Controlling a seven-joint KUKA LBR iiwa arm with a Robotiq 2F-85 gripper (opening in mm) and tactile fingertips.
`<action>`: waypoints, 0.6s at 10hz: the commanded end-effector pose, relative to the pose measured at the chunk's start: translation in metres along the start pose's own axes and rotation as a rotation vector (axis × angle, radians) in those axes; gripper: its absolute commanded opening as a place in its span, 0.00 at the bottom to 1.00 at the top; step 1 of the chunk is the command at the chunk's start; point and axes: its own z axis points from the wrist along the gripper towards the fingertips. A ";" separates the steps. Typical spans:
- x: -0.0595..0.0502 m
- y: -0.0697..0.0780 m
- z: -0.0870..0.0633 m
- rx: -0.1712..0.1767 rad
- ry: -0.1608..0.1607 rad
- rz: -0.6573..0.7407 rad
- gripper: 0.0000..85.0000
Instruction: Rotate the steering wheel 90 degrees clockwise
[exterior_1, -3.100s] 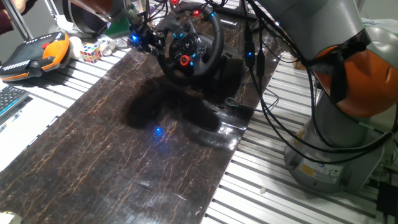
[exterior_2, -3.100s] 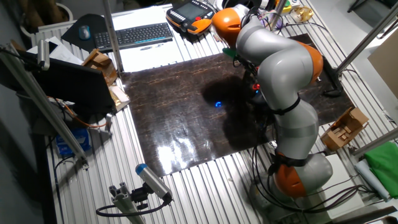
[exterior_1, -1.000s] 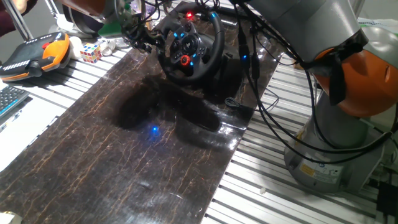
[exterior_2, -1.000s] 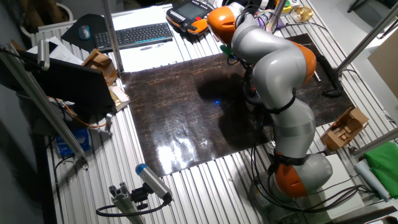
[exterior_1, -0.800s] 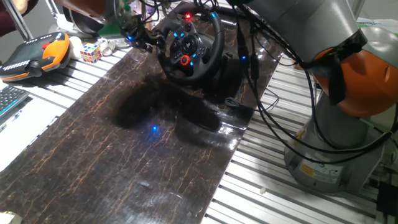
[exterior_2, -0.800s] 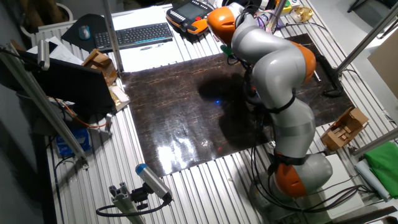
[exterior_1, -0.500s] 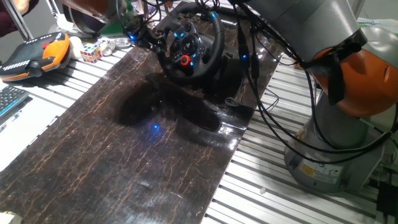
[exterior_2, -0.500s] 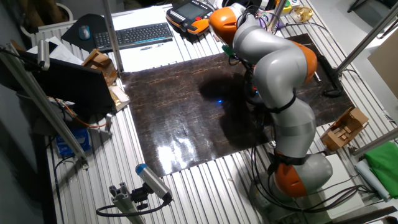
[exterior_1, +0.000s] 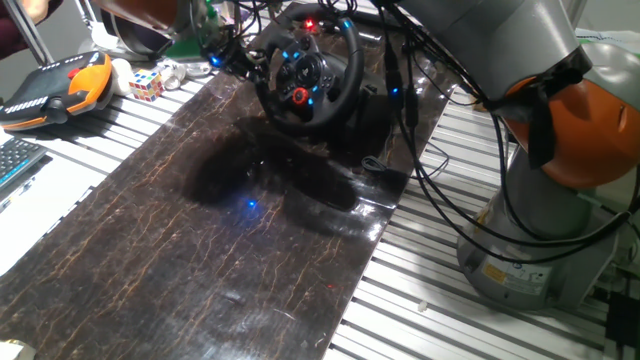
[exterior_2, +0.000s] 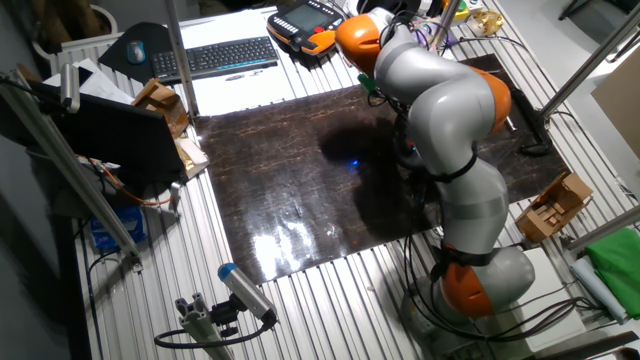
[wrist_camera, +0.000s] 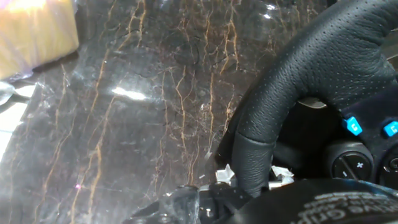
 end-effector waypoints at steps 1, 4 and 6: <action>0.000 -0.001 -0.001 -0.006 0.007 -0.007 0.26; 0.003 -0.001 -0.007 -0.035 0.029 -0.018 0.01; 0.010 0.003 -0.017 -0.027 0.048 -0.033 0.01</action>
